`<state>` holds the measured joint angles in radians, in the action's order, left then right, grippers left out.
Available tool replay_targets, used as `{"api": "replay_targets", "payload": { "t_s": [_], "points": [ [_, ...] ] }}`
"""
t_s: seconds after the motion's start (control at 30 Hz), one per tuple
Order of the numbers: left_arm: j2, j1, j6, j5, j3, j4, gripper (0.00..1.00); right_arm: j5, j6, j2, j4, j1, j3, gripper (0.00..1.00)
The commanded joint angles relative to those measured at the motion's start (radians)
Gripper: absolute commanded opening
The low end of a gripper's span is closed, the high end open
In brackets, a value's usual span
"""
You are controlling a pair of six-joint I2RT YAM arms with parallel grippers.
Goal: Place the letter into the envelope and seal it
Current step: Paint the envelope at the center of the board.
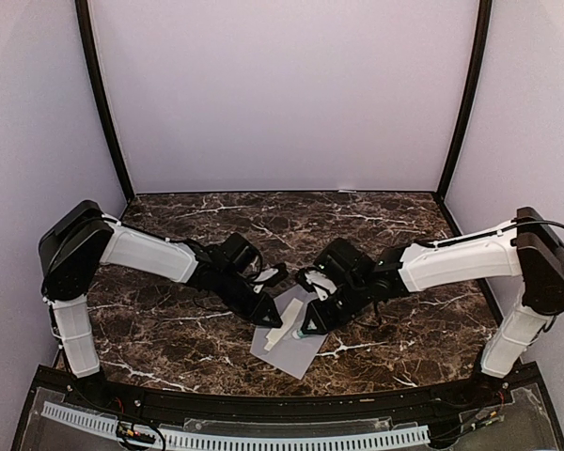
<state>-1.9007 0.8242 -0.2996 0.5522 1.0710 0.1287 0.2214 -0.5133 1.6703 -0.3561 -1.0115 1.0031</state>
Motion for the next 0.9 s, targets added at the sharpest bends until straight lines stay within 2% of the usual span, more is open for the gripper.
{"api": "replay_targets", "payload": {
  "t_s": [0.0, 0.43, 0.87],
  "points": [
    [-0.024, 0.011, 0.005, 0.035, 0.026, 0.0, 0.21, 0.032, 0.007, 0.021, 0.037, -0.013, 0.028, 0.0],
    [-0.055, 0.021, 0.001, 0.058, 0.026, -0.011, 0.0, 0.033, -0.011, 0.043, 0.06, -0.023, 0.029, 0.0],
    [-0.064, 0.028, 0.036, 0.024, 0.024, 0.019, 0.0, -0.073, -0.029, 0.034, -0.04, -0.01, 0.022, 0.0]
  ]
}}
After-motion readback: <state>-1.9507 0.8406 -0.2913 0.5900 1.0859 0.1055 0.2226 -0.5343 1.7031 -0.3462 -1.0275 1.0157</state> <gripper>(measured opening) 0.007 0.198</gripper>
